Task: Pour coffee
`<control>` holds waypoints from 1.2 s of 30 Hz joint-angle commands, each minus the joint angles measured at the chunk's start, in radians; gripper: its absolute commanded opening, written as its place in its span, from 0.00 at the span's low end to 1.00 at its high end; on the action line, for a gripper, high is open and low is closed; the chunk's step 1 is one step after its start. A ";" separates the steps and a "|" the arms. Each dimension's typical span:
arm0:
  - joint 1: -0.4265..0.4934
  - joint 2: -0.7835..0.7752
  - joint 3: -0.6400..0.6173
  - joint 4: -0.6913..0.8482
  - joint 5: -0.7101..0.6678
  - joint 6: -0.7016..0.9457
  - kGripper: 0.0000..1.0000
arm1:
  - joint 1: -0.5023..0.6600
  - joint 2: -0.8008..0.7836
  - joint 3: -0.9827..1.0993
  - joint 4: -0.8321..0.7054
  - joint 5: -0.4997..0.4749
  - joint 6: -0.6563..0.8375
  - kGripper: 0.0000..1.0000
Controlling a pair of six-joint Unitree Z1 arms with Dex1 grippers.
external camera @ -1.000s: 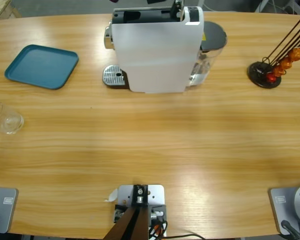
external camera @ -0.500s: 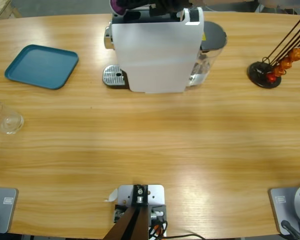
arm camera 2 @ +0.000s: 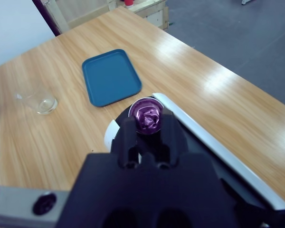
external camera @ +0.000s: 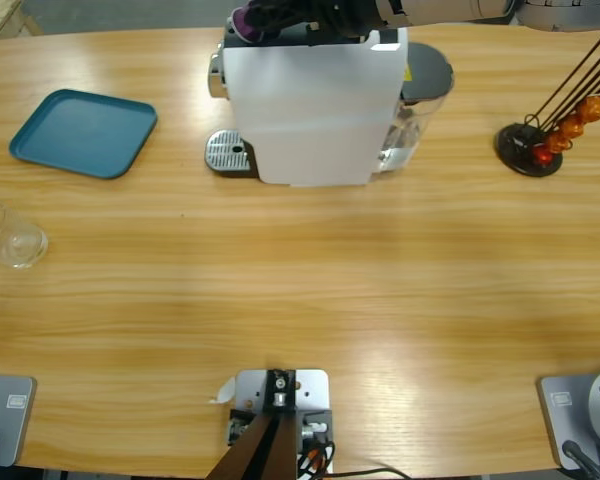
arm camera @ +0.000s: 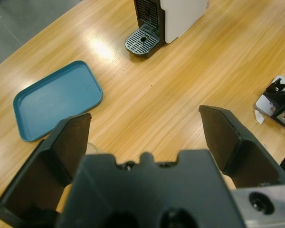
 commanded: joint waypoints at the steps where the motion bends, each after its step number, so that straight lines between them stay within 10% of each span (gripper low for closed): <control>1: -0.007 0.004 0.028 -0.004 0.013 -0.008 1.00 | -0.009 0.023 0.039 0.032 -0.009 0.006 0.00; 10: -0.007 0.004 0.028 -0.004 0.013 -0.008 1.00 | -0.009 0.042 0.022 0.034 0.005 0.015 0.00; 14: -0.007 0.004 0.028 -0.004 0.013 -0.008 1.00 | -0.009 0.045 0.021 0.035 0.000 0.039 0.69; 18: -0.007 0.004 0.028 -0.004 0.013 -0.008 1.00 | -0.009 0.044 0.017 0.035 -0.016 0.048 0.99; 36: -0.007 0.005 0.028 -0.004 0.013 -0.008 1.00 | 0.073 -0.081 -0.016 0.088 -0.025 0.030 0.99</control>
